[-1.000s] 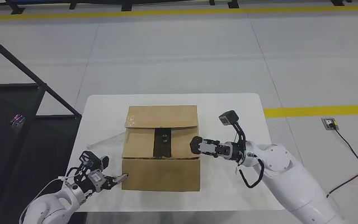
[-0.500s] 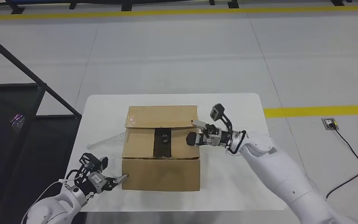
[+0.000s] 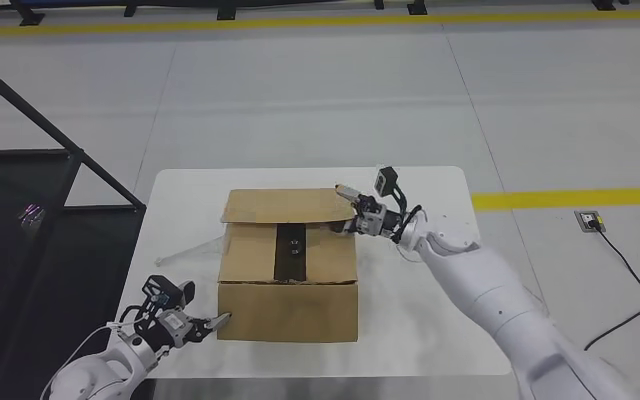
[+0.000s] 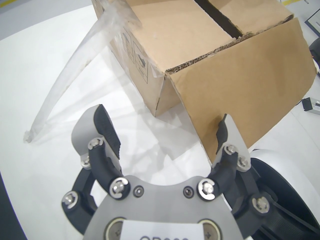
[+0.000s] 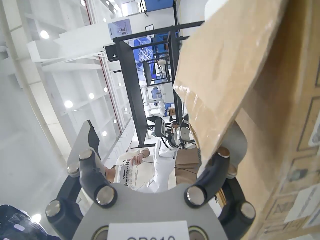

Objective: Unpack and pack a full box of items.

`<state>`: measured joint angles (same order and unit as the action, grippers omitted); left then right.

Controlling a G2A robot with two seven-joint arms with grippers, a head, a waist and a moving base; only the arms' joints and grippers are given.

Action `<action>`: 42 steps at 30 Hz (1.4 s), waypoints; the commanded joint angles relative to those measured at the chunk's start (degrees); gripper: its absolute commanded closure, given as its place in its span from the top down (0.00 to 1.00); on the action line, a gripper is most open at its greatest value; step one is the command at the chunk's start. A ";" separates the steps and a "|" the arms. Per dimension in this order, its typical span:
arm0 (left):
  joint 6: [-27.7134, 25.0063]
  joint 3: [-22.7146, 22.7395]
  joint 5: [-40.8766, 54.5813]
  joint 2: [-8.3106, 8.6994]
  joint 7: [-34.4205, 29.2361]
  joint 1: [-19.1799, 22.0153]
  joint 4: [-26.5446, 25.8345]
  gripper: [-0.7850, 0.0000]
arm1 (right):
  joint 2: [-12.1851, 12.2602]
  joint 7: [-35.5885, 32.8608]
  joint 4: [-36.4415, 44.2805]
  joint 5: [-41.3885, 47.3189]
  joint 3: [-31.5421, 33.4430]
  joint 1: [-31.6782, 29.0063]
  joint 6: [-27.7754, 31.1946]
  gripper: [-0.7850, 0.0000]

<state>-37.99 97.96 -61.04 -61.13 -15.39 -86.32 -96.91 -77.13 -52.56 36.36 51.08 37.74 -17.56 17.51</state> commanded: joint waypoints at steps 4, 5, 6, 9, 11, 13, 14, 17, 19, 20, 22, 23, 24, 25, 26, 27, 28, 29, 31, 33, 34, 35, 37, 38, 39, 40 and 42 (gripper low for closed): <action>0.16 -0.18 0.04 0.11 0.58 -0.50 0.09 1.00 | -2.30 6.39 -5.47 -1.55 0.14 4.16 3.17 1.00; 0.16 -0.15 0.02 0.14 0.70 -0.59 0.05 1.00 | -2.88 7.74 -6.47 -1.00 0.36 4.69 4.13 1.00; 0.16 -0.13 -0.03 0.16 0.82 -0.71 0.04 1.00 | -3.42 8.82 -7.66 -1.11 0.41 5.36 5.63 1.00; 0.38 0.03 0.17 0.23 1.30 -1.16 0.01 1.00 | -5.22 13.05 -11.33 -1.79 0.25 7.11 8.92 1.00; 0.55 0.18 0.14 0.27 1.62 -1.58 -0.05 1.00 | -6.51 14.87 -13.20 -2.48 -0.18 8.28 9.44 1.00; 0.82 0.31 0.17 0.31 1.92 -2.01 -0.11 1.00 | -7.78 16.57 -14.96 -4.37 -1.06 9.47 9.48 1.00; 0.85 0.32 0.17 0.32 1.97 -2.08 -0.13 1.00 | -8.00 16.83 -15.19 -4.61 -1.18 9.62 9.41 1.00; 0.85 0.32 0.17 0.32 1.97 -2.08 -0.13 1.00 | -8.00 16.83 -15.19 -4.61 -1.18 9.62 9.41 1.00; 0.85 0.32 0.17 0.32 1.97 -2.08 -0.13 1.00 | -8.00 16.83 -15.19 -4.61 -1.18 9.62 9.41 1.00; 0.85 0.32 0.17 0.32 1.97 -2.08 -0.13 1.00 | -8.00 16.83 -15.19 -4.61 -1.18 9.62 9.41 1.00; 0.85 0.32 0.17 0.32 1.97 -2.08 -0.13 1.00 | -8.00 16.83 -15.19 -4.61 -1.18 9.62 9.41 1.00; 0.85 0.32 0.17 0.32 1.97 -2.08 -0.13 1.00 | -8.00 16.83 -15.19 -4.61 -1.18 9.62 9.41 1.00; 1.09 0.28 0.29 0.30 2.04 -2.32 0.08 1.00 | -8.00 16.83 -15.19 -4.61 -1.18 9.62 9.41 1.00; 1.55 0.13 0.38 0.26 2.29 -2.79 -0.07 1.00 | -8.00 16.83 -15.19 -4.61 -1.18 9.62 9.41 1.00; 1.84 0.07 0.28 0.26 2.41 -3.07 -0.41 1.00 | -8.00 16.83 -15.19 -4.61 -1.18 9.62 9.41 1.00; 1.97 0.04 0.28 0.26 2.40 -3.23 -0.57 1.00 | -8.00 16.83 -15.19 -4.61 -1.18 9.62 9.41 1.00; 1.97 0.04 0.28 0.26 2.40 -3.23 -0.57 1.00 | -8.00 16.83 -15.19 -4.61 -1.18 9.62 9.41 1.00; 1.97 0.04 0.28 0.26 2.40 -3.23 -0.57 1.00 | -8.00 16.83 -15.19 -4.61 -1.18 9.62 9.41 1.00; 1.97 0.04 0.28 0.26 2.40 -3.23 -0.57 1.00 | -8.00 16.83 -15.19 -4.61 -1.18 9.62 9.41 1.00; 1.97 0.04 0.28 0.26 2.40 -3.23 -0.57 1.00 | -8.00 16.83 -15.19 -4.61 -1.18 9.62 9.41 1.00; 1.97 0.04 0.28 0.26 2.40 -3.23 -0.57 1.00 | -8.00 16.83 -15.19 -4.61 -1.18 9.62 9.41 1.00; 1.97 0.04 0.28 0.26 2.40 -3.23 -0.57 1.00 | -8.00 16.83 -15.19 -4.61 -1.18 9.62 9.41 1.00; 1.97 0.04 0.28 0.26 2.40 -3.23 -0.57 1.00 | -8.00 16.83 -15.19 -4.61 -1.18 9.62 9.41 1.00; 1.97 0.04 0.28 0.26 2.40 -3.23 -0.57 1.00 | -8.00 16.83 -15.19 -4.61 -1.18 9.62 9.41 1.00; 1.97 0.04 0.28 0.26 2.40 -3.23 -0.57 1.00 | -7.98 18.55 -15.69 -4.13 -0.85 8.98 8.42 1.00; 2.22 -0.18 0.20 0.24 2.65 -3.24 -0.87 1.00 | -7.99 21.89 -15.63 -4.39 -0.54 8.71 7.24 1.00; 2.24 -0.46 -0.07 0.26 2.72 -3.22 -1.48 1.00 | -8.20 26.17 -13.70 -5.55 -0.36 8.04 6.85 1.00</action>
<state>-35.82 97.63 -60.95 -60.88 -12.70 -89.56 -98.05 -85.20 -30.93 21.48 46.01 37.20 -9.11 24.49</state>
